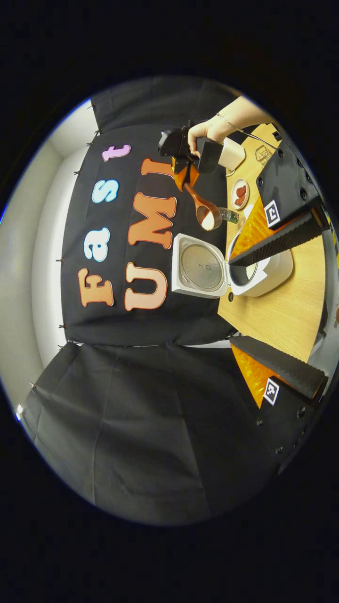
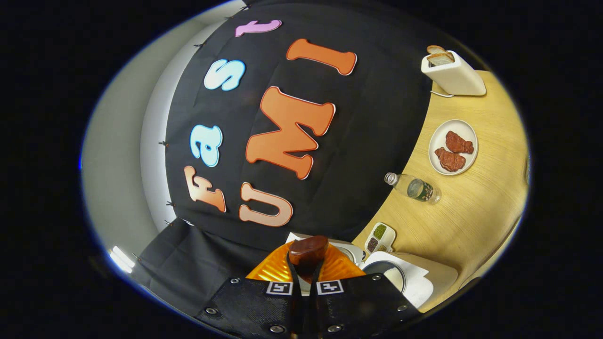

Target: Close the left gripper, press the button to open the rice cooker; take a wooden spoon from the chopstick holder with the right hand, scoop a spoonful of rice and pour it into the rice cooker, then put the wooden spoon back into the chopstick holder.

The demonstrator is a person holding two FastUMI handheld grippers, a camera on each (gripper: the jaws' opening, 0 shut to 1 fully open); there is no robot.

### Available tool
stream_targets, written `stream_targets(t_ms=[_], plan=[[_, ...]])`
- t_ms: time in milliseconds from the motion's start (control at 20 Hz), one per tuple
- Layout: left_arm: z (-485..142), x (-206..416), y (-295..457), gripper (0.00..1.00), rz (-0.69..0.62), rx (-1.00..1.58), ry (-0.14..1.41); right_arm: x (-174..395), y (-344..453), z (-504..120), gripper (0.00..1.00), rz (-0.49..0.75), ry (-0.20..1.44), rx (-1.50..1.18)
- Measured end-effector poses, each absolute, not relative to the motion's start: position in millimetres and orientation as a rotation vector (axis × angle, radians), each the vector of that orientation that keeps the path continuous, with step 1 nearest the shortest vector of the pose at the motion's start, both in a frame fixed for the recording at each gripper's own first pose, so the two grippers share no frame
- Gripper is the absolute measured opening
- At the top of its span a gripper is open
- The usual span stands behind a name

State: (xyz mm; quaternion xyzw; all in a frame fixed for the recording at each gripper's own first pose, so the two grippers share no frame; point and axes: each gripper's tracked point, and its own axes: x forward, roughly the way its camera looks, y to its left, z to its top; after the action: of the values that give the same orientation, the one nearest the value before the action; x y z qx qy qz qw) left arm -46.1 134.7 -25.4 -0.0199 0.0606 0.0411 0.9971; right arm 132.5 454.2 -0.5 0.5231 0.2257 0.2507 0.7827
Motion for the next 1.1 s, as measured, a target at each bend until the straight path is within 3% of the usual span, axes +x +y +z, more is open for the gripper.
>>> stream_targets(t_ms=[350, 1100], plan=[[-36.7, -46.4, 154.7, 1.00, 0.114, -0.054, 0.140, 132.4, 499.4, 5.8, 0.05, 0.584, 0.442, 0.972], [-23.2, -35.5, 152.9, 1.00, 0.078, -0.057, 0.104, 138.8, 504.1, 24.9, 0.05, 0.607, 0.344, 0.808]])
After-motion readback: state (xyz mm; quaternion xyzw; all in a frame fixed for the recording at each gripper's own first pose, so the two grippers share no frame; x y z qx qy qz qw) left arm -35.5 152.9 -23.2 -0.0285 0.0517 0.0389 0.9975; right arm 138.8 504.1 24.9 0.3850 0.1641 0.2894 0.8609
